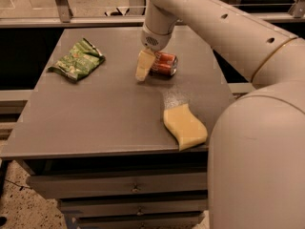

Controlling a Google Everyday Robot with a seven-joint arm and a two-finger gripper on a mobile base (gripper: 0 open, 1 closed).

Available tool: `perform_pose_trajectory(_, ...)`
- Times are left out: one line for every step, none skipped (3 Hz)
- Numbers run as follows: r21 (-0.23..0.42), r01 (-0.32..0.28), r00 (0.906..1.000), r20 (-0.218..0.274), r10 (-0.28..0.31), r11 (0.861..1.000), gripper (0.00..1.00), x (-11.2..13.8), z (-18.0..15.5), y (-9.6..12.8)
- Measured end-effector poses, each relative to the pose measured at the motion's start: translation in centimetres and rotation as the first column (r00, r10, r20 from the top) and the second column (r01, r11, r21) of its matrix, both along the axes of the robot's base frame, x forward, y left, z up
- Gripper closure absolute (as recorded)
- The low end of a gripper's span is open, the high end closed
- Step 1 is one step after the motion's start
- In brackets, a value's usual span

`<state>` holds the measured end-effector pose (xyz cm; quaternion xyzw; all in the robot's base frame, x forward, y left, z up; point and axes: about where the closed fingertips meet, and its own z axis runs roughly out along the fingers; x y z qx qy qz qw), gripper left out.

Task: Place coke can upright

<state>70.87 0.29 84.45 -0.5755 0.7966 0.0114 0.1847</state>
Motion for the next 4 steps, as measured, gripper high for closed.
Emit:
perform_pose_trajectory(-0.011, 0.008, 1.0000, -0.003, -0.008, 1.000, 0.41, 0.6, 0.0, 0.0)
perform_pose_trajectory(-0.006, 0.015, 0.9999, 0.006, -0.014, 1.000, 0.64, 1.0, 1.2, 0.1)
perform_pose_trajectory(0.063, 0.004, 0.9993, 0.037, -0.006, 0.998, 0.88, 0.9, 3.8, -0.3)
perform_pose_trajectory(0.220, -0.016, 0.9979, 0.065, 0.002, 0.975, 1.00, 0.7, 6.3, -1.5)
